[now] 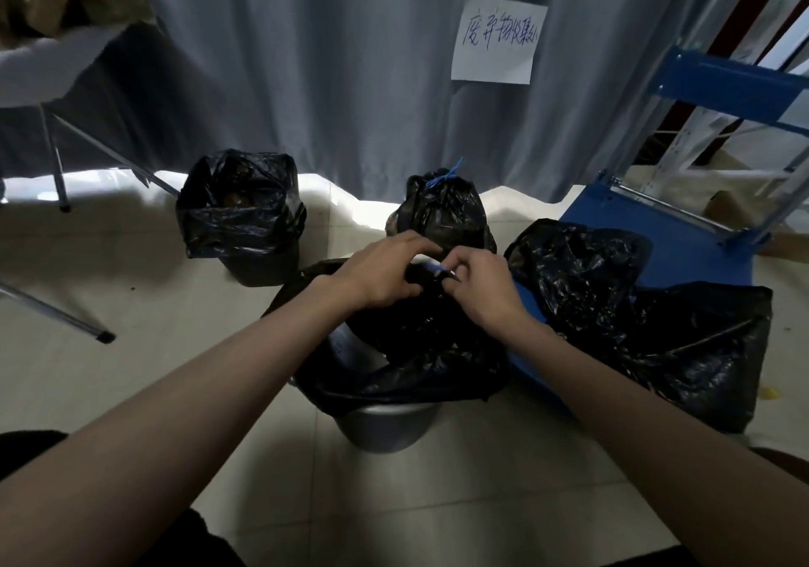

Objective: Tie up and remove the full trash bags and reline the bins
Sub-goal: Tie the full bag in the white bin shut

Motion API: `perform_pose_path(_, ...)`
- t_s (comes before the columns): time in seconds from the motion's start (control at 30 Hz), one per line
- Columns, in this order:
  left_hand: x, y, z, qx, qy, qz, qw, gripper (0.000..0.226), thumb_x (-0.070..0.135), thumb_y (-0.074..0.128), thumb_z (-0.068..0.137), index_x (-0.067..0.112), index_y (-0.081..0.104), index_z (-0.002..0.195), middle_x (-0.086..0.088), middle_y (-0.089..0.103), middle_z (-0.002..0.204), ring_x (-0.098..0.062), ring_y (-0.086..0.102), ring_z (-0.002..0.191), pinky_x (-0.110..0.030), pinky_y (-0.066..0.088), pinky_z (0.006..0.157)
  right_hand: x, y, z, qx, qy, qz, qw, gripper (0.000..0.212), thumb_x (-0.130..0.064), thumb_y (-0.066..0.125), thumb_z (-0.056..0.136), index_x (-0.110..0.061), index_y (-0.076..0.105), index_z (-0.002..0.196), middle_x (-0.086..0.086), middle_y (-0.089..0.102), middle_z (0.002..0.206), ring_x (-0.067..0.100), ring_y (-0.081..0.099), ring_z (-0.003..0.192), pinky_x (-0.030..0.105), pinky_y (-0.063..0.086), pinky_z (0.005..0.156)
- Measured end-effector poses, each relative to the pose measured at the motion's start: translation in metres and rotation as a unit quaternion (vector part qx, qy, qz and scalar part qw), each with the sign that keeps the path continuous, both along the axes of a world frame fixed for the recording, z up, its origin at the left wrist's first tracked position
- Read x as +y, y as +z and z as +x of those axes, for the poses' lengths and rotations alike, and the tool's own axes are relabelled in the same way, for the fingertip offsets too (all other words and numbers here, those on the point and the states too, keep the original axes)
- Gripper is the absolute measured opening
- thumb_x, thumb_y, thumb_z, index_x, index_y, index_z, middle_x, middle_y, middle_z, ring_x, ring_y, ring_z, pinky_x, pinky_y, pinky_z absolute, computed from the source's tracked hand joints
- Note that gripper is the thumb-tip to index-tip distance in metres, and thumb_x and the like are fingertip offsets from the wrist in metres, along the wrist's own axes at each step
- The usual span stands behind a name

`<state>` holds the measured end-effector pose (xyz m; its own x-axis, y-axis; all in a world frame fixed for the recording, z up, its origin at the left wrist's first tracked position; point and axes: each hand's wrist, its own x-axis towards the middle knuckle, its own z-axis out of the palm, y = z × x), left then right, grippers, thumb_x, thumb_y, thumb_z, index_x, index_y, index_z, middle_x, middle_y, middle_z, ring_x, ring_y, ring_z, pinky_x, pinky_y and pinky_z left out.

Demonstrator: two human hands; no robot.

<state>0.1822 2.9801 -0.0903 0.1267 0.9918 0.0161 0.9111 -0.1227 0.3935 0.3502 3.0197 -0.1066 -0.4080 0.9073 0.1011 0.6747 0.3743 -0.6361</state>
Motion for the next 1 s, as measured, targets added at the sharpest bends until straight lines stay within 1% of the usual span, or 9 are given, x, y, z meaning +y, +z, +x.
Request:
perform_pose_path(0.13,0.001,-0.001,0.002,0.035,0.009,0.001,0.999,0.011,0.033,0.069,0.084,0.031,0.064,0.093,0.004,0.064,0.093,-0.022,0.061,0.095,-0.031,0.042,0.068,-0.004,0.001,0.008,0.017,0.03,0.011,0.999,0.021,-0.007,0.069,0.082,-0.026,0.062,0.076,-0.01,0.049,0.062,0.008,0.048,0.06,0.034,0.047,0.066)
perform_pose_path(0.3,0.003,0.006,0.002,-0.069,0.003,0.03,0.997,0.013,0.041,0.074,0.081,0.03,0.07,0.076,0.016,0.062,0.068,-0.008,0.06,0.074,-0.033,0.051,0.07,-0.004,0.004,0.015,0.029,0.029,0.024,0.999,0.024,-0.012,0.075,0.079,-0.029,0.058,0.076,-0.006,0.053,0.063,0.008,0.05,0.06,0.027,0.042,0.062)
perform_pose_path(0.5,0.003,0.018,-0.004,-0.172,0.064,0.12,0.976,0.006,0.029,0.073,0.083,0.026,0.074,0.078,0.008,0.069,0.069,0.001,0.056,0.058,-0.026,0.047,0.065,-0.004,0.001,0.023,0.014,0.022,0.003,1.0,0.029,-0.009,0.078,0.076,-0.025,0.055,0.068,-0.003,0.058,0.062,0.009,0.051,0.058,0.03,0.048,0.065)
perform_pose_path(0.63,0.001,0.035,-0.011,-0.27,0.133,0.169,0.939,0.012,0.022,0.07,0.086,0.022,0.068,0.074,0.0,0.069,0.07,-0.004,0.06,0.052,-0.017,0.045,0.057,-0.002,-0.008,0.034,-0.049,0.019,-0.051,0.997,0.044,-0.008,0.082,0.074,-0.021,0.042,0.059,-0.006,0.048,0.055,0.012,0.044,0.057,0.029,0.044,0.064)
perform_pose_path(0.7,-0.002,0.041,-0.009,-0.283,0.116,0.167,0.937,0.013,0.021,0.07,0.087,0.02,0.067,0.074,-0.005,0.07,0.072,-0.01,0.062,0.055,-0.017,0.046,0.056,-0.001,-0.008,0.035,-0.051,0.028,-0.05,0.997,0.039,-0.014,0.084,0.073,-0.02,0.047,0.062,-0.004,0.051,0.06,0.013,0.046,0.061,0.031,0.045,0.068)
perform_pose_path(0.77,-0.004,0.045,-0.003,-0.287,0.076,0.154,0.942,0.011,0.022,0.071,0.087,0.017,0.069,0.077,-0.011,0.07,0.073,-0.019,0.065,0.058,-0.027,0.05,0.059,-0.003,0.0,0.028,-0.003,0.028,-0.016,0.999,0.021,-0.024,0.085,0.072,-0.019,0.065,0.079,0.0,0.057,0.073,0.014,0.052,0.071,0.032,0.045,0.071)
perform_pose_path(0.83,-0.005,0.05,0.005,-0.302,0.036,0.145,0.941,0.009,0.021,0.071,0.086,0.014,0.071,0.081,-0.016,0.07,0.073,-0.019,0.063,0.06,-0.033,0.052,0.063,-0.007,0.011,0.018,0.082,0.03,0.001,0.996,0.022,-0.027,0.082,0.075,-0.019,0.072,0.093,-0.001,0.058,0.071,0.006,0.052,0.066,0.025,0.042,0.066)
perform_pose_path(0.9,-0.007,0.055,0.012,-0.316,0.01,0.146,0.938,0.008,0.02,0.072,0.085,0.013,0.073,0.081,-0.015,0.07,0.073,-0.015,0.062,0.062,-0.036,0.053,0.064,-0.013,0.024,0.008,0.145,0.03,-0.003,0.989,0.01,-0.023,0.079,0.079,-0.017,0.075,0.086,-0.006,0.054,0.06,0.001,0.046,0.054,0.017,0.037,0.057)
perform_pose_path(1.0,-0.009,0.059,0.016,-0.32,0.002,0.154,0.935,0.005,0.018,0.074,0.084,0.013,0.075,0.082,-0.01,0.072,0.076,-0.008,0.062,0.064,-0.031,0.053,0.065,-0.016,0.03,0.002,0.167,0.011,0.0,0.986,0.012,-0.025,0.076,0.081,-0.015,0.076,0.075,0.005,0.063,0.058,0.002,0.049,0.053,0.021,0.039,0.057)
